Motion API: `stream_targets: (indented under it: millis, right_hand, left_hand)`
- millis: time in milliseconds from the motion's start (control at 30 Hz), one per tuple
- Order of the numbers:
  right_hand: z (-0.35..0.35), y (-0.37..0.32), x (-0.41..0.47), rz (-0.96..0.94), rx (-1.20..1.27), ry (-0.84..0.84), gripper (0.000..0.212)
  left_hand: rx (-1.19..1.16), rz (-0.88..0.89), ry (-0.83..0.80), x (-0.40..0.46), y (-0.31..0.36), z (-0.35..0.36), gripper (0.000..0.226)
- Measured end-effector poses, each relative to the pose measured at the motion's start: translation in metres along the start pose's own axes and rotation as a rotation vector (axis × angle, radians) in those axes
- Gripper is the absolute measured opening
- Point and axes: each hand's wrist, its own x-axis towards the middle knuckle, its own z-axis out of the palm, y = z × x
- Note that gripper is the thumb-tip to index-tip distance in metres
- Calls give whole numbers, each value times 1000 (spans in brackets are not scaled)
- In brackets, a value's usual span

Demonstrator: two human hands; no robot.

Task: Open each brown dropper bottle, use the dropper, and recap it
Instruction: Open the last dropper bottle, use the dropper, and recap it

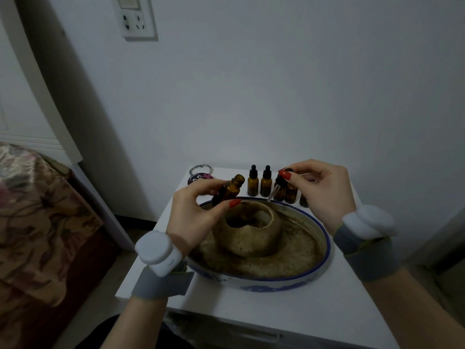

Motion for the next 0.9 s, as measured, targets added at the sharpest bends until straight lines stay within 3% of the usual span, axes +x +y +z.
stream_targets:
  millis: [900]
  right_hand:
    - [14, 5, 2, -4, 34, -25, 10]
  left_hand:
    - [-11, -22, -1, 1, 4, 1, 33]
